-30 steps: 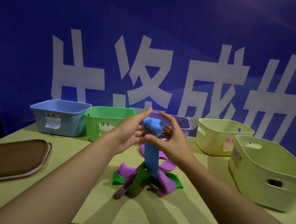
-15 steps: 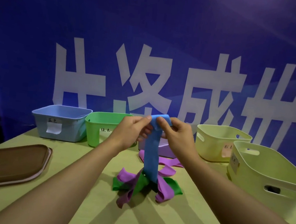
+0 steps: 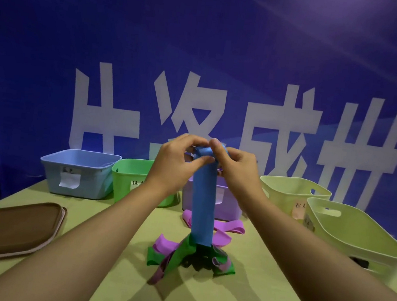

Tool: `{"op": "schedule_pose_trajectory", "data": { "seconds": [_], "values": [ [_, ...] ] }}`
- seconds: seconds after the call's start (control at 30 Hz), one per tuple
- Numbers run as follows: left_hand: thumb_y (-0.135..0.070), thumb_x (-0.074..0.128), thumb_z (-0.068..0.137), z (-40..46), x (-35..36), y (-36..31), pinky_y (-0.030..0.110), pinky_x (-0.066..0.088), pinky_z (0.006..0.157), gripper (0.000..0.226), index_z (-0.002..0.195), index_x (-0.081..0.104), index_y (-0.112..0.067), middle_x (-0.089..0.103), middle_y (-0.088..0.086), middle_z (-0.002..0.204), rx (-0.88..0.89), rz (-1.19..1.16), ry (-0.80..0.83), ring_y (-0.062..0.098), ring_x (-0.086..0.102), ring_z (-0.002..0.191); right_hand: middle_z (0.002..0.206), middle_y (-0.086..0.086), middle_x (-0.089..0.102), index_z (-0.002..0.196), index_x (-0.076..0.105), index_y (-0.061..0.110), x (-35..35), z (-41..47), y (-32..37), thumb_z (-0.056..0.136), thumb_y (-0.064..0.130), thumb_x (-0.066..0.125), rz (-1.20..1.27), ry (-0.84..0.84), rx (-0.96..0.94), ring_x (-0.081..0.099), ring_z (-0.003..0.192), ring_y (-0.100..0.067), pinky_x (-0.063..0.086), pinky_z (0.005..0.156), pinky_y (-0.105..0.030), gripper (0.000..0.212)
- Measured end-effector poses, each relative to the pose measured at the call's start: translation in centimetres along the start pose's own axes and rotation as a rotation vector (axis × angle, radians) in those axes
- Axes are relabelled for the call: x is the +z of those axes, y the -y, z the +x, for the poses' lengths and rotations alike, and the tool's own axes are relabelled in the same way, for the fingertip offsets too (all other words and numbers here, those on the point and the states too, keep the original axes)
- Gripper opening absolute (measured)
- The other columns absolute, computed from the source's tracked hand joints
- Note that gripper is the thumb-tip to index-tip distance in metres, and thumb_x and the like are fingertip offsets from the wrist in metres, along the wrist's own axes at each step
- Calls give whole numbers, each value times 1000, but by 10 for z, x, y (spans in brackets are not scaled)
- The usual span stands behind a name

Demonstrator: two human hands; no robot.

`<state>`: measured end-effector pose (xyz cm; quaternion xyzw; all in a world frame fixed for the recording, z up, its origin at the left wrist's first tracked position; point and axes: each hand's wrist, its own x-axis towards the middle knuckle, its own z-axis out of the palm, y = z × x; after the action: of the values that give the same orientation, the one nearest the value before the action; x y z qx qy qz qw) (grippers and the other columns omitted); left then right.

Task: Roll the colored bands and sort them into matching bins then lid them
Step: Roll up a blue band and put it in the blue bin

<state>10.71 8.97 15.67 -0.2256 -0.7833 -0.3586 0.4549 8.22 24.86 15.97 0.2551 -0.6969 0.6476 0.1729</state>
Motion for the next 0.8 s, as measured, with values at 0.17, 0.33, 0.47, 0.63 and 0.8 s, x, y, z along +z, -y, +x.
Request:
{"op": "schedule_pose_trajectory", "data": {
  "seconds": [0.17, 0.33, 0.47, 0.63, 0.8],
  "values": [
    [-31, 70, 96, 10, -1, -4, 27, 61, 78, 12, 98, 74, -20, 75, -6, 90, -227, -132, 23, 8, 71, 86, 96, -12, 76, 99, 77, 13, -5, -8, -2, 91, 53, 63, 29, 51, 49, 73, 90, -18, 61, 70, -21, 43],
    [-42, 57, 102, 19, -3, -14, 40, 64, 76, 34, 90, 75, -16, 75, 6, 83, -402, -276, 26, 23, 74, 82, 110, 1, 72, 127, 63, 24, -7, -8, -4, 87, 38, 75, 44, 50, -47, 71, 104, -14, 62, 81, -26, 44],
    [-41, 52, 104, 19, -5, -22, 25, 62, 69, 32, 97, 73, -18, 75, 4, 88, -405, -289, 95, 16, 74, 83, 108, 11, 69, 122, 64, 29, -10, 1, 13, 90, 30, 75, -36, 59, -213, 67, 100, -4, 60, 84, -24, 33],
    [-44, 41, 108, 20, -6, -28, 25, 61, 66, 44, 103, 72, -13, 77, 8, 93, -467, -393, 118, 20, 75, 86, 92, 6, 73, 99, 72, 19, -9, 14, 34, 91, 27, 74, -28, 32, -251, 69, 89, -4, 58, 73, -19, 12],
    [-49, 61, 95, 23, -11, -30, 35, 61, 82, 42, 116, 70, -14, 77, 7, 109, -492, -608, 148, 24, 74, 104, 89, 4, 73, 97, 73, 18, -7, 29, 57, 91, 23, 75, -19, 6, -271, 68, 82, 0, 58, 73, -18, 9]
  ]
}}
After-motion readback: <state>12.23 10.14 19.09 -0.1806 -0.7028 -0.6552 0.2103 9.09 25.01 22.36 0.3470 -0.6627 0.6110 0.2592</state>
